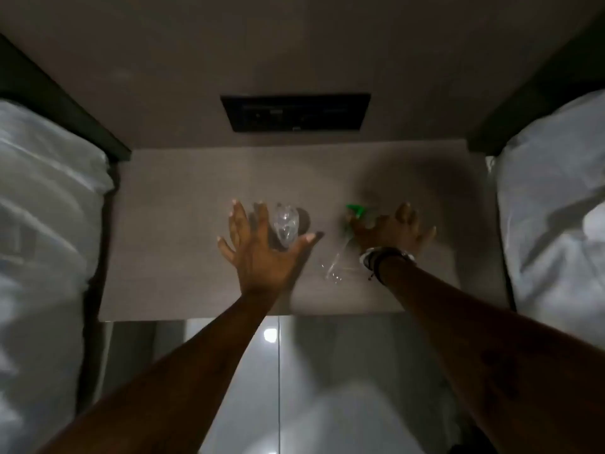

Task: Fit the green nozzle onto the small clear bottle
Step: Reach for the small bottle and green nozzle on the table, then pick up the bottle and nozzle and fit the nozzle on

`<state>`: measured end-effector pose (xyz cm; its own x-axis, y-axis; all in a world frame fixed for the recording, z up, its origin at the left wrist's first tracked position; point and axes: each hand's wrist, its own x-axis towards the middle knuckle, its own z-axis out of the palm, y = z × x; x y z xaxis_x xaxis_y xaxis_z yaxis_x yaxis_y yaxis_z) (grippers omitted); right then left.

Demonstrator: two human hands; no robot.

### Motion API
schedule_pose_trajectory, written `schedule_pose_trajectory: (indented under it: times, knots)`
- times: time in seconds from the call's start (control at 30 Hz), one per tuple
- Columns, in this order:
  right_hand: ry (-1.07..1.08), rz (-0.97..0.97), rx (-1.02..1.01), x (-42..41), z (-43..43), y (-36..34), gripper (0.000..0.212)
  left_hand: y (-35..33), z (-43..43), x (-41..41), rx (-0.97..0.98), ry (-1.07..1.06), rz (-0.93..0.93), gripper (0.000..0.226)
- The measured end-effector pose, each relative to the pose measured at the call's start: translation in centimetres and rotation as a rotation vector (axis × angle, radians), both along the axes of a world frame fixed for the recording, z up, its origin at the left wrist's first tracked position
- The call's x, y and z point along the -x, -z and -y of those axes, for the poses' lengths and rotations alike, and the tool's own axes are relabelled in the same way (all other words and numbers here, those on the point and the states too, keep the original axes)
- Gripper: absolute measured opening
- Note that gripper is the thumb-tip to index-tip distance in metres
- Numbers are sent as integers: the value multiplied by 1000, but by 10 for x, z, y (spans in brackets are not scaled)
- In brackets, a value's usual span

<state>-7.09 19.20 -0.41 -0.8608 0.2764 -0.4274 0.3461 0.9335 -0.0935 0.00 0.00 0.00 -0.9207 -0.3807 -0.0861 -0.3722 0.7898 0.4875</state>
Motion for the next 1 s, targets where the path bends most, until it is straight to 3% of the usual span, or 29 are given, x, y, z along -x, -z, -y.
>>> schedule_pose_trajectory:
  times: [0.17, 0.23, 0.33, 0.43, 0.53, 0.63, 0.7, 0.8, 1.0]
  knots:
    - [-30, -110, -137, 40, 25, 6, 72, -4, -5, 29, -210, -156, -230, 65]
    - [-67, -78, -131, 51, 41, 1, 65, -11, 6, 29, -261, -238, -272, 59]
    - [45, -53, -69, 46, 36, -3, 50, -9, -1, 25, -318, -224, -210, 56]
    - [317, -160, 394, 44, 35, -25, 43, -7, 0, 14, -425, -106, -145, 59]
    - [426, -331, 833, 43, 28, -69, 37, -9, 12, 16, -501, 56, -40, 62]
    - [474, -595, 1231, 31, 21, -99, 3, -12, 19, 26, -546, 214, 98, 67]
    - [387, -656, 1354, 21, 29, -111, 28, -16, 24, 33, -535, 293, 180, 64]
    - [256, -643, 1330, 16, 47, -114, 32, -17, 35, 38, -555, 348, 237, 59]
    - [-4, -648, 1140, 7, 59, -98, 14, -18, 38, 43, -464, 430, 262, 66]
